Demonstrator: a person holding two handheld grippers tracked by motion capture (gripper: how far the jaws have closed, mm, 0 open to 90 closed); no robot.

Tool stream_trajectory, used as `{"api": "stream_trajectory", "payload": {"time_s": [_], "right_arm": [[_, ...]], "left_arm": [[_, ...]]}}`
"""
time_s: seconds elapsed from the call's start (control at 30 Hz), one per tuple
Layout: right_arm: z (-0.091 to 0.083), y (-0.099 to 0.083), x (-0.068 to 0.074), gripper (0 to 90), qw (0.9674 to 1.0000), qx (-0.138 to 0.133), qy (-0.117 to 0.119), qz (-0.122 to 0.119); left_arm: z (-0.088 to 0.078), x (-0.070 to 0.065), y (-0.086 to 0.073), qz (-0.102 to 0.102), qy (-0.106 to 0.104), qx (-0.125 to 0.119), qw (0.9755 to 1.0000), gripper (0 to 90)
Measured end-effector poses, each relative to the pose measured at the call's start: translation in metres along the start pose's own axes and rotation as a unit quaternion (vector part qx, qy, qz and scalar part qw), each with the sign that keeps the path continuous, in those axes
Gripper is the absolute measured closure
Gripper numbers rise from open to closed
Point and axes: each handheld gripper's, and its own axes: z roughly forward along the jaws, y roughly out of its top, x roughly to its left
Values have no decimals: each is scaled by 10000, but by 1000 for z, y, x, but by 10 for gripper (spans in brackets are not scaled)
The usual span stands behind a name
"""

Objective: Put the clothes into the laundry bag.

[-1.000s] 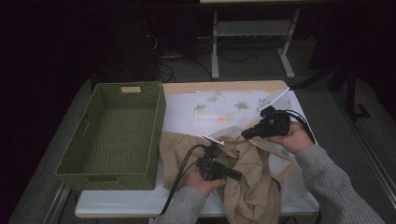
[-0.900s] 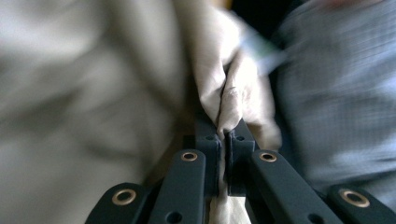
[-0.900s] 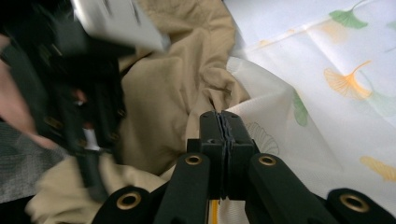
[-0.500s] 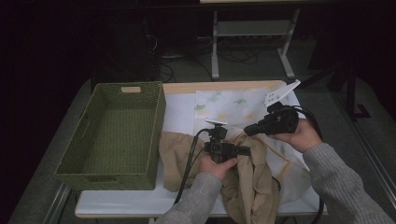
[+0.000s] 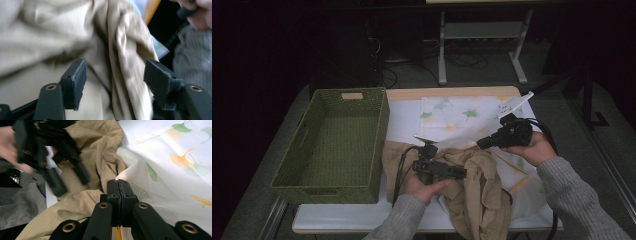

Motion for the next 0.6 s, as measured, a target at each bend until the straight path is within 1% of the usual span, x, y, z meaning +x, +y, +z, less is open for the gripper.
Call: {"api": "stream_trajectory", "payload": {"time_s": [0.07,0.13,0.17,0.2,0.27,0.3,0.33,0.37,0.4,0.43,0.47,0.5,0.53,0.57,0.6], "right_arm": [[1,0,-1,882,10000,8,-10,3],[3,0,-1,882,10000,36,-17,15],[4,1,-2,882,10000,55,-9,9],[6,1,-2,882,10000,64,-3,-5],[11,3,-1,882,9999,129,6,-5],[13,3,0,882,9999,162,5,-25],[15,4,0,882,9998,199,21,-45],[17,3,0,882,9997,213,30,-74],[18,3,1,882,9998,205,43,-71],[18,2,1,882,9998,206,54,-67],[19,2,1,881,9997,210,58,-70],[19,1,2,882,9997,223,63,-93],[19,1,2,881,9997,214,63,-106],[18,0,3,881,9997,214,63,-129],[16,0,5,881,9997,208,52,-148]], "left_arm": [[-3,2,-9,-29,-43,179,9998,329],[2,4,-16,-166,-238,387,9988,301],[7,3,-17,-105,-224,446,9987,300],[13,1,-17,-62,-156,510,9986,306],[29,-1,-15,-50,-190,615,9979,305],[37,-2,-14,23,-92,670,9977,310],[45,-3,-12,28,-38,706,9975,311],[52,-3,-11,14,25,651,9979,337],[58,-4,-10,43,122,565,9983,415],[64,-3,-10,82,148,549,9983,536],[69,-3,-9,154,180,596,9979,668],[72,-3,-8,256,251,539,9979,764],[73,-4,-6,247,204,446,9985,829],[71,-4,-4,194,30,305,9993,846],[67,-6,-1,193,-171,149,9996,851]]}}
